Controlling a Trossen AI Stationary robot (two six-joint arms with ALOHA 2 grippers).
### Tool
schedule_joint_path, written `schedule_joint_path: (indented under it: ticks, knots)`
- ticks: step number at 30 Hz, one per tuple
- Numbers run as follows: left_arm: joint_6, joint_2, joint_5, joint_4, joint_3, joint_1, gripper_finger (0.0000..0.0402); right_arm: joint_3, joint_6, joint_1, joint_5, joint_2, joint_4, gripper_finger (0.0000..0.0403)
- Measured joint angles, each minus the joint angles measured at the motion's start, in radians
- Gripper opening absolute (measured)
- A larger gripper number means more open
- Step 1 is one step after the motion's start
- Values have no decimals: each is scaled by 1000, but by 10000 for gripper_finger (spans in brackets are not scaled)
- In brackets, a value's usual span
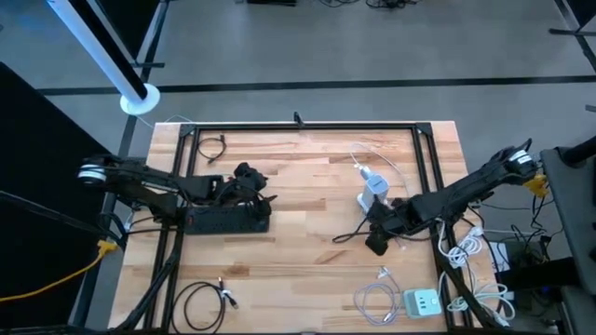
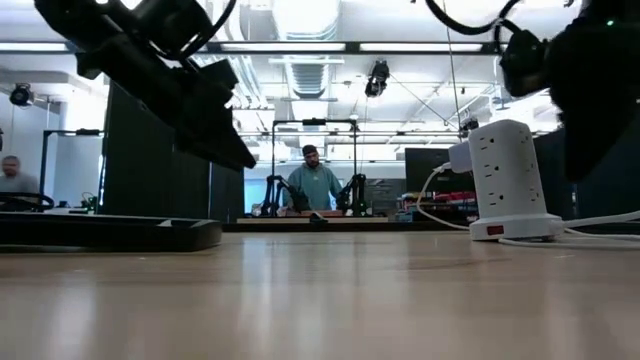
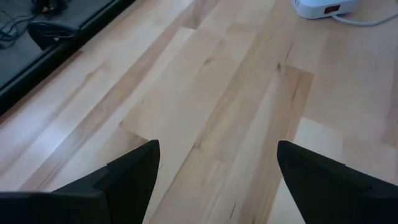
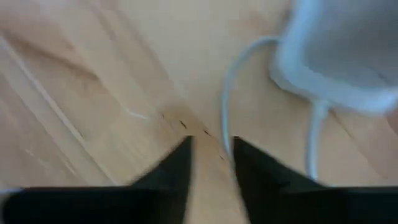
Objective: Insert USB
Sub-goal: Insert the white charger adapter into the top white outlet extension
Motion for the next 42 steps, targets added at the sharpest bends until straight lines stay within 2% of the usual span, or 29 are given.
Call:
schedule_joint_path:
  ticks: [3,10,13,17,33,42]
  knots:
    - [2,0,-1,5,0,0,312,0,-176,-12,3,89,21,20]
    - [3,3,-1,5,0,0,312,36,-385,-45,14,265,0,4]
    - [2,3,-1,5,0,0,312,62,-459,-45,68,314,-14,5]
    - [-11,3,-1,5,0,0,312,75,-518,-51,193,349,-31,2]
    - [-54,3,-17,21,0,0,312,16,-610,-234,235,349,-4,0]
    - [-77,3,-17,20,0,0,312,12,-492,-180,175,205,-69,0]
